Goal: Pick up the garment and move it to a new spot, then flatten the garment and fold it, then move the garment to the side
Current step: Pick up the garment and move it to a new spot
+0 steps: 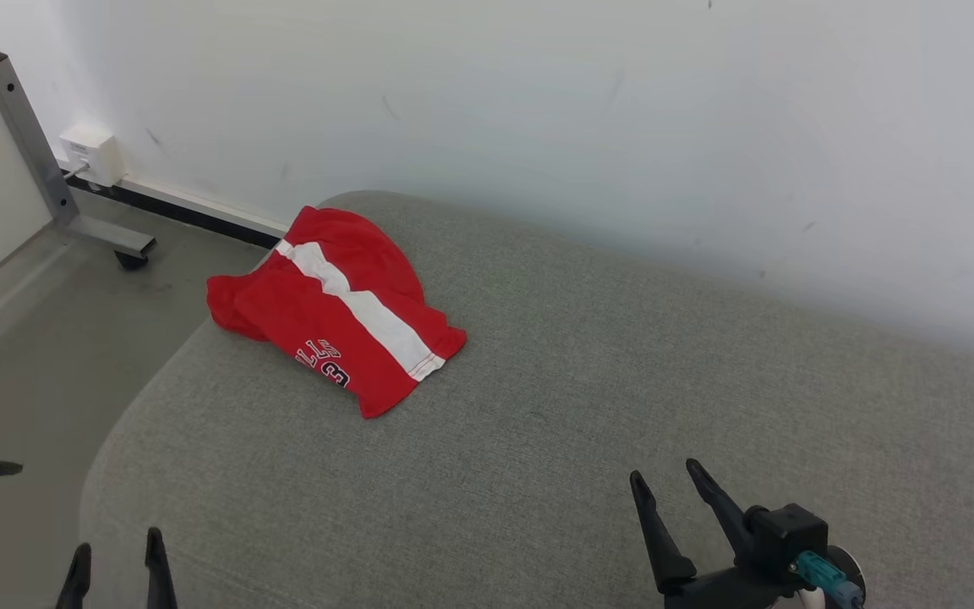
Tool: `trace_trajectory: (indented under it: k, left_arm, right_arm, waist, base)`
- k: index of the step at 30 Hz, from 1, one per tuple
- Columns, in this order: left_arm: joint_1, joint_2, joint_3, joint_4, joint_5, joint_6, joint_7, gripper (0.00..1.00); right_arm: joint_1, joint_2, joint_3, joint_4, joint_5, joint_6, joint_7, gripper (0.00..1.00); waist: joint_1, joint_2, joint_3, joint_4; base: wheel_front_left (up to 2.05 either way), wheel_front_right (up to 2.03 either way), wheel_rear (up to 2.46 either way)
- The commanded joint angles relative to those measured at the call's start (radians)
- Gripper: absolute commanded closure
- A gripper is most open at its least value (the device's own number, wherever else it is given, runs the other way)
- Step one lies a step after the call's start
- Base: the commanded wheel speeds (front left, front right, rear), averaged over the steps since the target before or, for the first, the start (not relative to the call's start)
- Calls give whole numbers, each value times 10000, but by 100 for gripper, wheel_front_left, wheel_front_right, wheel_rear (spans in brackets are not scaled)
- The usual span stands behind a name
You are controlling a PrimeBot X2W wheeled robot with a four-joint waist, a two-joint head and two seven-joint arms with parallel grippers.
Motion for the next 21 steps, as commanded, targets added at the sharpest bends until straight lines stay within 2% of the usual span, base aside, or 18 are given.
trace_trajectory:
  k: [1,6,16,21]
  left_arm:
    - [-381,85,-50,129,-130,-21,85,0]
    - [-1745,399,-212,1133,-239,-227,576,0]
    - [-5692,624,185,3707,-1361,-389,1030,0]
    - [-7369,772,384,4838,-1947,-453,1827,0]
  right_arm:
    - [144,-5,-89,-75,-110,-28,0,0]
    - [300,-3,-201,-492,-335,-28,239,0]
    - [-828,-580,346,-2047,-974,-28,1234,0]
    - [-1246,-995,743,-2844,-976,-28,1682,0]
  waist:
    - [0,0,49,26]
    - [0,0,468,-107]
    - [0,0,3046,-1672]
    - [0,0,4165,-2407]
  base:
    - [0,0,0]
    - [0,0,0]
    - [0,0,0]
    - [0,0,0]
